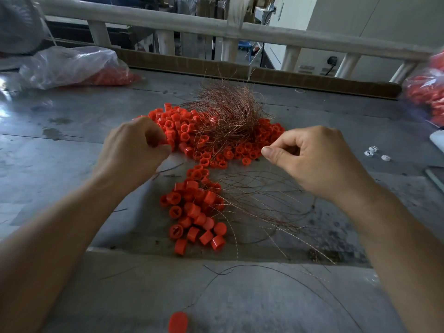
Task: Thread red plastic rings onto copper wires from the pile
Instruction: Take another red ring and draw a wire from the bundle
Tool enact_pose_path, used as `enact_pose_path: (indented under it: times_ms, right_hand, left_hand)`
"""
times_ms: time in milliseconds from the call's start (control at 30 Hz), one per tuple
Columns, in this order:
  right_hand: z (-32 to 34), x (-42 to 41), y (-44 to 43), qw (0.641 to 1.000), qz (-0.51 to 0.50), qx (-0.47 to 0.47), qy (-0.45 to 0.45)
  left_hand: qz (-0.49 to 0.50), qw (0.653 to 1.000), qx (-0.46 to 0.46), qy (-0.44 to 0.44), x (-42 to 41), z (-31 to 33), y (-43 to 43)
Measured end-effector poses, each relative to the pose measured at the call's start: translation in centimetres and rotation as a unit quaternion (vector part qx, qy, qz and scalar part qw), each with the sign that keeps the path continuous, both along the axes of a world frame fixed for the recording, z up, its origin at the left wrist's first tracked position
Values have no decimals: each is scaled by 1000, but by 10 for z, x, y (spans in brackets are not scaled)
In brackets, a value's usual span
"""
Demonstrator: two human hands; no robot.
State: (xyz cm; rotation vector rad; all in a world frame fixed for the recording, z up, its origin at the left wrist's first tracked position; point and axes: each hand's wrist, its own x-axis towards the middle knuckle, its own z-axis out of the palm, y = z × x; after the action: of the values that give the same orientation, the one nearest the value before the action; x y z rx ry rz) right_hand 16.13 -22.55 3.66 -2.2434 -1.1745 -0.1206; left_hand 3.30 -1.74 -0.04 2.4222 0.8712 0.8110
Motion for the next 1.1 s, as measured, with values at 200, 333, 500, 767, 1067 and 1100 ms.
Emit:
enact_pose_path:
  times_ms: [200,333,500,767,1067,1100]
  right_hand:
    - [-1,3,1,1000,-6,-6,-10]
    - [-2,3,1,1000,-15,-11,-10]
    - [-3,0,1,1000,-7,-15,-6]
    - [-4,-2,2,999,-5,-33,-16]
    - [-6,-5,4,1000,13,-21,-17]
    - [-6,-6,5,999,15,-26,-18]
  left_hand:
    - [-130,987,-34,-88,-3,11,-31]
    - [-207,976,-6,-66,0,8,-43]
    - [-202,978,38,-34,11,3,-48]
    - [-188,979,72,-4,15,2,-49]
    - [-220,971,53,-70,3,10,-58]
    - [-221,971,56,-69,2,11,-59]
